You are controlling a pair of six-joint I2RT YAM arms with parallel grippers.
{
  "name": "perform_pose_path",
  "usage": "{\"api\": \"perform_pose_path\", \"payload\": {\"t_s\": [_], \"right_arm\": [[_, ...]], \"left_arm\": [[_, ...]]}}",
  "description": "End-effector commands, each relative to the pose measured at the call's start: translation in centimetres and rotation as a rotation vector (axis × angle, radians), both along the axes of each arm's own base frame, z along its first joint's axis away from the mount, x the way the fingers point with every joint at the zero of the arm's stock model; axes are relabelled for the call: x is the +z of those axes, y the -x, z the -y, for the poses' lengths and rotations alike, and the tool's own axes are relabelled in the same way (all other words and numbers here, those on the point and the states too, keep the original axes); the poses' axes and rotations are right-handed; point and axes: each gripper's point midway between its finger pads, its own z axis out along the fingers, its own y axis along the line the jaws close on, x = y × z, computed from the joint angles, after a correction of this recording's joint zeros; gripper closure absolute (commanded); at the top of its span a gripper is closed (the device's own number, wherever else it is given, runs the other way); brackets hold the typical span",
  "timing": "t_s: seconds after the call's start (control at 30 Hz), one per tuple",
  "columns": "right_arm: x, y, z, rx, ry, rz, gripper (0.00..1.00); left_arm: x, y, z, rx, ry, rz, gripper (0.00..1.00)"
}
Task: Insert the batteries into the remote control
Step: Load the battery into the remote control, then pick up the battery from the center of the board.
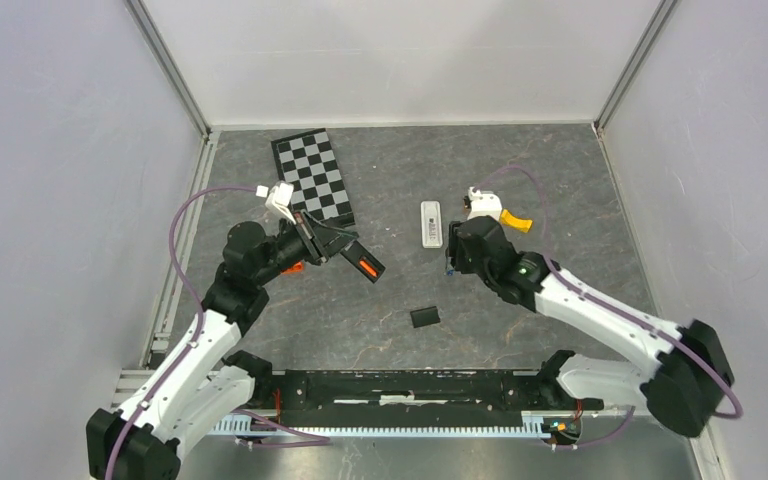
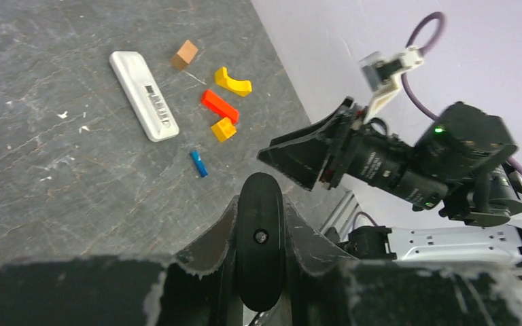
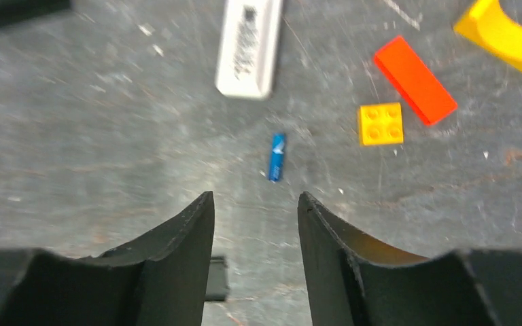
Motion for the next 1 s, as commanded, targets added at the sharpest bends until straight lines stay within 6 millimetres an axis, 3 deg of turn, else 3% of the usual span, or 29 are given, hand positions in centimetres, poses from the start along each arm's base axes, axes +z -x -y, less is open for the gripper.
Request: {"api": "perform_pose_path", "payload": {"t_s": [0.0, 0.27, 0.7, 0.97], "right_arm": [[-3.6, -0.2, 1.9, -0.012, 0.184, -0.110, 0.49], [-8.6, -1.8, 0.6, 0.078, 0.246, -0.233, 0.59], [-11.7, -3.4, -1.0, 0.126, 0.272, -0.301, 0.58], [-13.3, -3.2, 0.0, 0.101, 0.297, -0.357, 0.73]], "left_arm": [[0.2, -0.4, -0.8, 0.035, -0.056, 0.051, 0.98], [0.2, -0.7, -0.5, 0.021, -0.056, 0.046, 0.98], [-0.2, -1.0, -0.1, 0.003, -0.054, 0.032, 0.98], [-0.3, -1.0, 0.0, 0.000, -0.056, 0.033, 0.98]]}}
